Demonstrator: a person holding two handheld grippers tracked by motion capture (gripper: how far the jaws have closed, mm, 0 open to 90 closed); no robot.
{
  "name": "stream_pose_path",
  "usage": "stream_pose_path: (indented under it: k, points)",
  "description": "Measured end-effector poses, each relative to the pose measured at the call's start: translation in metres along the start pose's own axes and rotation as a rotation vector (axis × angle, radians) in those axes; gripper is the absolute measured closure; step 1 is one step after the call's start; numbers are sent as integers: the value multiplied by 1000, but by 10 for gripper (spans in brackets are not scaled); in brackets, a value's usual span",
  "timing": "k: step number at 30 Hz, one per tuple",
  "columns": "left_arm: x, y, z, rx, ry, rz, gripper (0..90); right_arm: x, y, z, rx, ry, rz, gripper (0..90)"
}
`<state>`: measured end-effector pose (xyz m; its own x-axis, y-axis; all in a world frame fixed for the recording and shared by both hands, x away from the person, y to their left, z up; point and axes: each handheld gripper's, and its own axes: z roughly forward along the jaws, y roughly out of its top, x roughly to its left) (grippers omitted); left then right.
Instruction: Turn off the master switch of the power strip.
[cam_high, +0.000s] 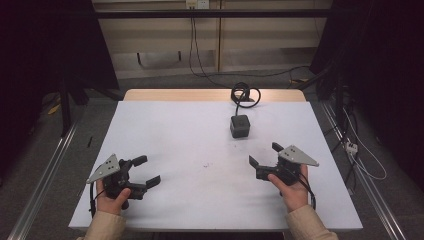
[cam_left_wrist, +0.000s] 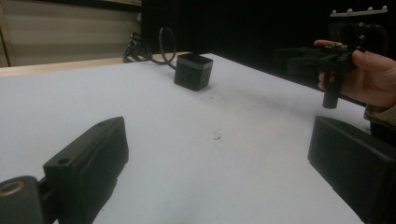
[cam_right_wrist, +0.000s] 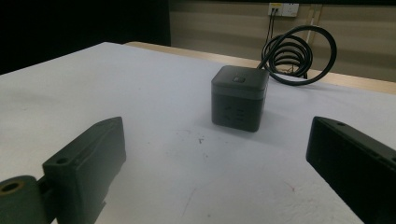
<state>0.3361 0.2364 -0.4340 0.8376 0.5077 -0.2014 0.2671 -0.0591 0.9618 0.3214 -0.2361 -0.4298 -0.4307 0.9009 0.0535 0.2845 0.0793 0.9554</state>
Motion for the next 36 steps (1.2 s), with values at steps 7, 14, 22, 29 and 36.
stream_pose_path:
  k: [7, 14, 22, 29, 36]
  points:
    - [0, 1, 0, -3, -3, -3, 47, -3, 2, 9, 7, -15, 19, 51]
    - [0, 1, 1, -9, -1, -5, 47, -6, 5, 13, 12, -24, 22, 54]
    - [1, 2, 2, -10, -5, -6, 47, -7, 10, 16, 5, -31, 18, 58]
    - [1, 2, 3, -10, -4, -6, 47, -7, 11, 18, 8, -39, 14, 60]
    - [1, 3, 3, -15, -6, -7, 47, -9, 11, 19, 11, -49, 16, 61]
